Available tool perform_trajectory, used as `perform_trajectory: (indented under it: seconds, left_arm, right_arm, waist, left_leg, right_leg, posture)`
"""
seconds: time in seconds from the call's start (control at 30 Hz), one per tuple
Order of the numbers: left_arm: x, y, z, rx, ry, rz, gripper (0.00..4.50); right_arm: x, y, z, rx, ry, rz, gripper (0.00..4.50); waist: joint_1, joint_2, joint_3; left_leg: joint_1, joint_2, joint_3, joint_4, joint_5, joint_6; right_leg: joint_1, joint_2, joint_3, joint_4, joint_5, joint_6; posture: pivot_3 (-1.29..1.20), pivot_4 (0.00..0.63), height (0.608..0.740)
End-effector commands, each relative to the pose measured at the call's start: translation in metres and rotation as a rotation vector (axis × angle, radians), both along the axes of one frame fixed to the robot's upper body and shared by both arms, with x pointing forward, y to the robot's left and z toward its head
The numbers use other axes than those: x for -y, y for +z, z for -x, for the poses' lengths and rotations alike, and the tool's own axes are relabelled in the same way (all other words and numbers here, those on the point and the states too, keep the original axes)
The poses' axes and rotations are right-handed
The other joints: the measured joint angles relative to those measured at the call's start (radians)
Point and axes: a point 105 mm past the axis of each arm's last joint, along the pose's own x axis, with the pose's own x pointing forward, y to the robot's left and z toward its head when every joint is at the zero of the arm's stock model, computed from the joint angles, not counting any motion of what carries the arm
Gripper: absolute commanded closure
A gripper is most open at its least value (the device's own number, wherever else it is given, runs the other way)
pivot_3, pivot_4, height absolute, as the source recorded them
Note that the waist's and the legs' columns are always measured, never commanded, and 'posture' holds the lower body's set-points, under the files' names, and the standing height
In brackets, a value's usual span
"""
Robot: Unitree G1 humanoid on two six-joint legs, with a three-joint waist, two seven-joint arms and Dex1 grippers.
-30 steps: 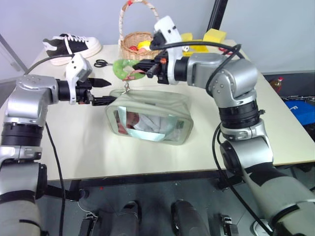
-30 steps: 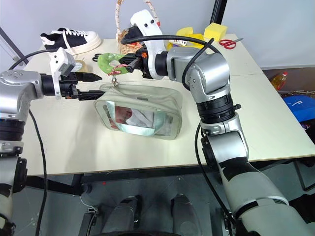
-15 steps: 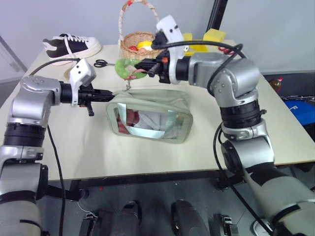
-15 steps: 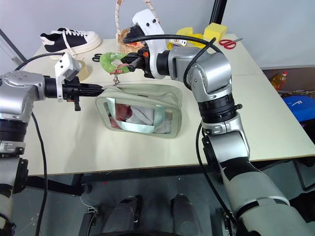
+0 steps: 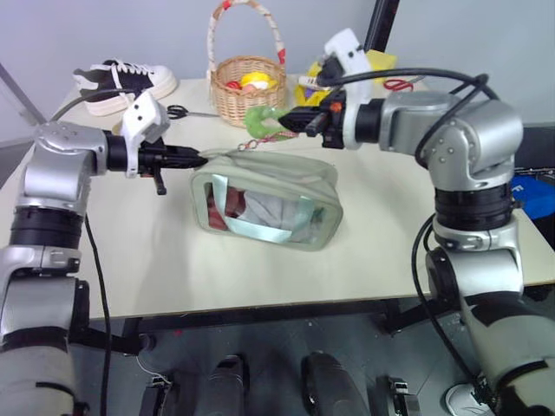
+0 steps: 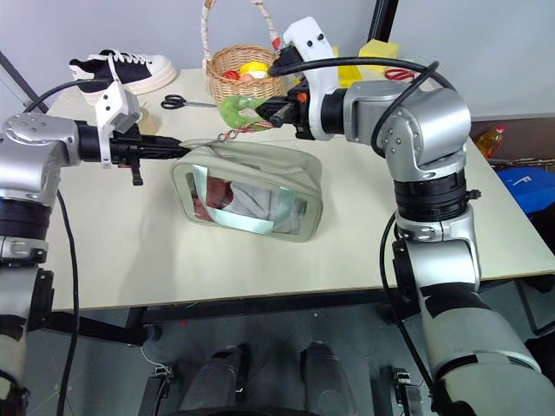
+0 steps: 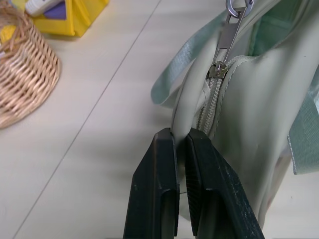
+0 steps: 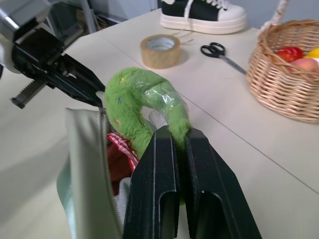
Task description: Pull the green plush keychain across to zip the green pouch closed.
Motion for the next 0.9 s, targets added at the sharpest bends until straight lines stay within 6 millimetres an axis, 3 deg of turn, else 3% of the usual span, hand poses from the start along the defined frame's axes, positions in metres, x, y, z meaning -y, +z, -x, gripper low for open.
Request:
perform_trajectory:
  seconds: [0.03,0.37,0.67,0.9]
  left_arm:
    - [-0.013,0.003,-0.003,0.009,0.053,-0.026,4.47]
    - [-0.018,0.002,-0.003,0.007,0.062,-0.038,4.47]
    - [-0.038,-0.004,0.007,-0.034,0.092,-0.077,4.47]
    - [-0.049,-0.009,0.015,-0.057,0.107,-0.094,4.47]
  right_arm:
    - [0.028,0.027,-0.002,0.100,-0.093,-0.030,4.50]
    - [0.047,0.024,0.007,0.074,-0.112,-0.002,4.50]
    - [0.066,0.017,0.010,0.033,-0.159,-0.021,4.50]
    - [0.092,0.007,0.009,0.002,-0.225,0.013,4.50]
  waist:
    - [0.001,0.000,0.000]
    - [0.001,0.000,0.000]
    - [0.001,0.000,0.000]
    - [0.005,0.000,0.000]
  left_leg:
    - [0.000,0.000,0.000,0.000,0.000,0.000]
    - [0.000,0.000,0.000,0.000,0.000,0.000]
    - [0.000,0.000,0.000,0.000,0.000,0.000]
    - [0.000,0.000,0.000,0.000,0.000,0.000]
  right_leg:
    - [0.000,0.000,0.000,0.000,0.000,0.000]
    - [0.000,0.000,0.000,0.000,0.000,0.000]
    - [0.000,0.000,0.000,0.000,0.000,0.000]
    - [0.000,-0.001,0.000,0.000,0.000,0.000]
  posture:
    - [0.00,0.150,0.740]
    - [0.00,0.150,0.740]
    - [0.00,0.150,0.740]
    - [0.00,0.150,0.740]
